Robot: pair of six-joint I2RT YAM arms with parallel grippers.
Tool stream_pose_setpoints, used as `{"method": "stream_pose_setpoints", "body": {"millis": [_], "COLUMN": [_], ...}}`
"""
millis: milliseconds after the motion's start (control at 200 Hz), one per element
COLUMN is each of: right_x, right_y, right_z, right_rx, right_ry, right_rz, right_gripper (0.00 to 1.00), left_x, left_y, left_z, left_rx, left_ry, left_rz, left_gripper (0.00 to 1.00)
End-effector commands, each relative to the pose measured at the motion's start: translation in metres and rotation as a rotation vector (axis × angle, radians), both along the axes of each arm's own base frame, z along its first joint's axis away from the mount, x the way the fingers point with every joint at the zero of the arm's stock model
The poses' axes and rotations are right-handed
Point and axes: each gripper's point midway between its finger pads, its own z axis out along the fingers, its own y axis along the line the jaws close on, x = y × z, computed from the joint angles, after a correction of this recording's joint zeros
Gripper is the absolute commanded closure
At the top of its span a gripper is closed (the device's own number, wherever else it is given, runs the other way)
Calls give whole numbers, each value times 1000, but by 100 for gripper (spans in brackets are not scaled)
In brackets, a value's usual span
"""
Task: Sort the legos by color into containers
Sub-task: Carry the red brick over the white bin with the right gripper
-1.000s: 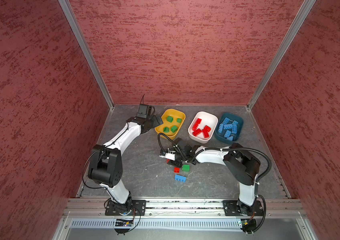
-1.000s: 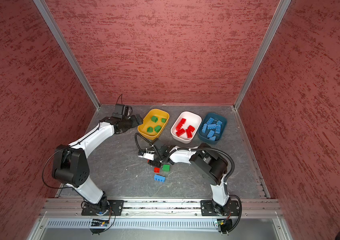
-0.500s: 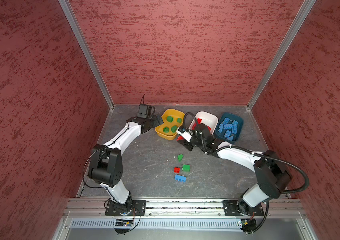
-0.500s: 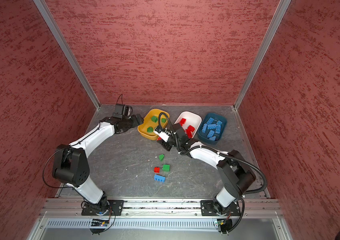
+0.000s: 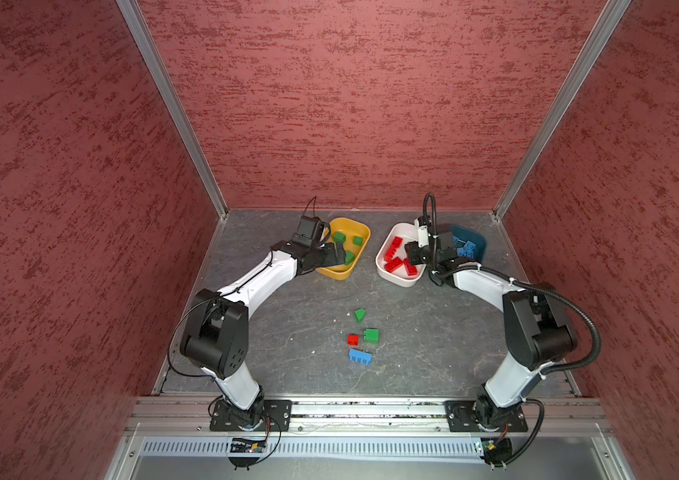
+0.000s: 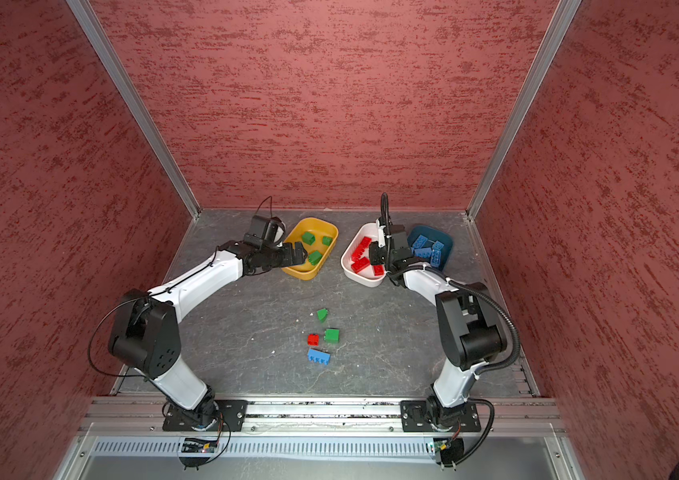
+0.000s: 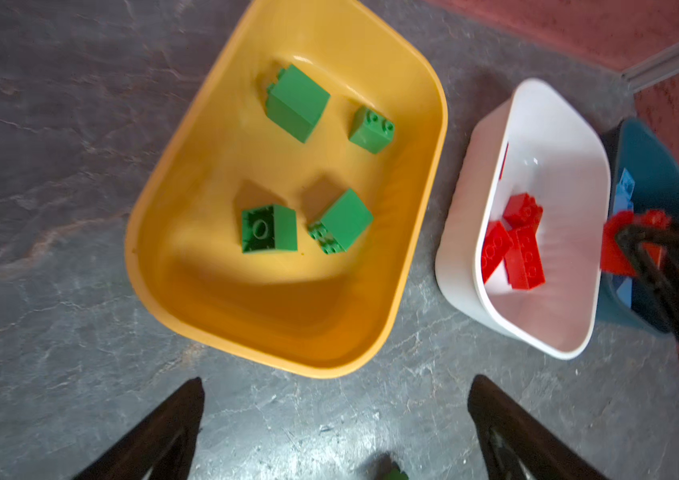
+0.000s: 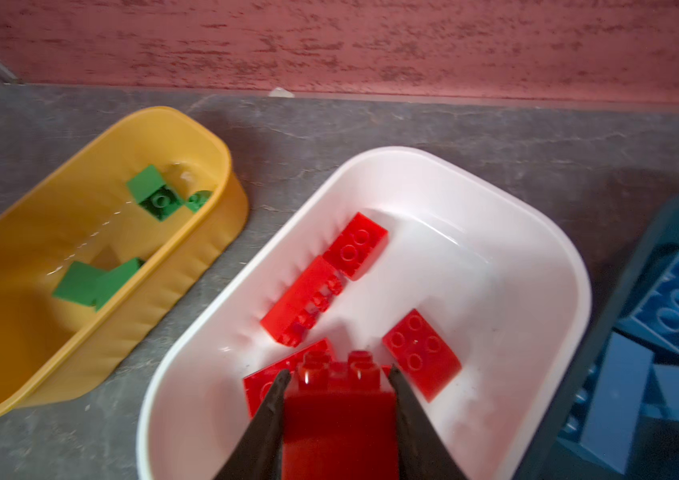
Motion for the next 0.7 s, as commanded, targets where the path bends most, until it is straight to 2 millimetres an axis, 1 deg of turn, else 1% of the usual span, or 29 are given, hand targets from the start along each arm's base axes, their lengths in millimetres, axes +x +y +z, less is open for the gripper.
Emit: {"method": "stream_pose_setpoints", "body": {"millis": [0, 130, 215, 250, 296, 336, 406, 521, 696], "right_x": [20, 38, 51, 55, 62, 67, 74, 72, 54], "right_y": [-20, -25, -22, -21, -19, -19, -16, -11, -5], "right_z": [10, 3, -2, -7, -8, -7, 5, 23, 52], "right_rx": [-76, -154, -178, -186, -192, -193, -169, -116, -43], "right_ry": [-18, -11, -7, 7, 15, 22, 14, -6, -31], "right_rz": [-109, -122, -111, -107, -106, -112, -127, -121, -93], "right_gripper": [75, 75, 74, 73, 71, 66, 53, 36, 22], "left_x": [-23, -44, -56, -61, -68, -73, -81, -87, -96], "left_y": [-8, -25, -35, -40, -47, -52, -58, -65, -78], "left_z": [-8, -24, -34, -38, -42, -46, -52, -63, -74], "left_rx": [105, 202, 221, 222, 227, 236, 256, 258, 254], "left_ry": [7, 37, 62, 74, 85, 93, 107, 136, 171], "left_rz": [-117, -232, -301, -334, -376, -410, -456, -497, -579], "left_gripper": [0, 1, 0, 0, 0, 1, 5, 11, 16]}}
